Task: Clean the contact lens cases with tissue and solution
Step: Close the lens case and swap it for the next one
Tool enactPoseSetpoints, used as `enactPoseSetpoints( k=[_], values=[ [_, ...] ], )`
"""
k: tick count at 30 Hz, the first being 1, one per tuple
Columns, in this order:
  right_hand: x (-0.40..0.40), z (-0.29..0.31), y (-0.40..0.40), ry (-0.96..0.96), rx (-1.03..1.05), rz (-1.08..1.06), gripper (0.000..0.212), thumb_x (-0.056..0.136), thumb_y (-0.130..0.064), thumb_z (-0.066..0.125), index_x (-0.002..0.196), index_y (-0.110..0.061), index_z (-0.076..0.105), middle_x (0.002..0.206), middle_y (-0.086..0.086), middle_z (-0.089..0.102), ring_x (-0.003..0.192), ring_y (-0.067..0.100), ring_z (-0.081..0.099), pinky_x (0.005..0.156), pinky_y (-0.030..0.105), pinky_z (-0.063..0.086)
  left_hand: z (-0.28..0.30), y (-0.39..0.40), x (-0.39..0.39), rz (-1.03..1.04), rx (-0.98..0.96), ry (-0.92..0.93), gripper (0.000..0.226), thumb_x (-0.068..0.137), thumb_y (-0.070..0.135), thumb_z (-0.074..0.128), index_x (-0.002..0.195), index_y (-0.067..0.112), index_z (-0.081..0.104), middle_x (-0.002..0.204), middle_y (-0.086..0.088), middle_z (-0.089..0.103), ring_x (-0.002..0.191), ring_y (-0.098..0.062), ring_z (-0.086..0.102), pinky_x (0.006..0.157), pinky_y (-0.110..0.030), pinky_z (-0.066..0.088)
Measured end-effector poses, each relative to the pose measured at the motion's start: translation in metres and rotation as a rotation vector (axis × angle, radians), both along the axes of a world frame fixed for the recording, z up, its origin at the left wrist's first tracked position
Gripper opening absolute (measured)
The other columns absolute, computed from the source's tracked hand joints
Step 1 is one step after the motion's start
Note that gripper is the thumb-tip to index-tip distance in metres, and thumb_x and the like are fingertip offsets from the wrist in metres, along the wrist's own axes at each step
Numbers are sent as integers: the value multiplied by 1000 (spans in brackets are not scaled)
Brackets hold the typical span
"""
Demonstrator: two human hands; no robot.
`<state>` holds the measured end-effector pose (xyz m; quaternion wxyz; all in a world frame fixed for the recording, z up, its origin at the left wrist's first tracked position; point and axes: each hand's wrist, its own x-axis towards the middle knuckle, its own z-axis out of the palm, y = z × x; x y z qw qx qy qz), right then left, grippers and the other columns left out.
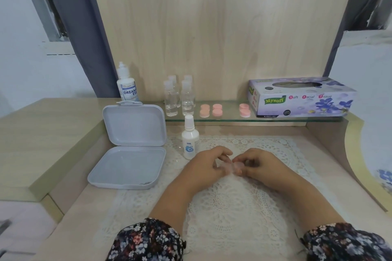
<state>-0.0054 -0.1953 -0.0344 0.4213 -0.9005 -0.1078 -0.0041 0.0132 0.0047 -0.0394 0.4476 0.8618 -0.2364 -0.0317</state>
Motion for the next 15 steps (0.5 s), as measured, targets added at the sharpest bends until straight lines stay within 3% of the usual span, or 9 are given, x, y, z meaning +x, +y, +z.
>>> enactPoseSetpoints(
  k=[4, 9, 15],
  values=[
    [0, 1, 0, 0, 1, 3, 15, 79, -28, 77, 93, -33, 73, 93, -8, 62, 84, 10, 59, 73, 22, 48, 3, -3, -3, 41, 75, -18, 42, 82, 34, 71, 117, 38, 51, 100, 15, 55, 68, -1, 48, 70, -27, 48],
    [0, 0, 0, 21, 8, -5, 17, 79, -31, 77, 96, -31, 74, 94, -10, 62, 85, 7, 60, 74, 20, 47, 4, -1, -6, -2, 71, -47, 45, 86, 16, 57, 123, 40, 44, 104, 19, 55, 61, -2, 47, 73, -34, 51],
    [0, 1, 0, 1, -14, -1, 16, 80, -30, 77, 95, -33, 73, 92, -12, 62, 82, 4, 59, 71, 17, 44, 6, -3, -7, 39, 97, -39, 43, 82, 43, 66, 118, 41, 42, 102, 15, 51, 68, -4, 48, 65, -28, 47]
  ],
)
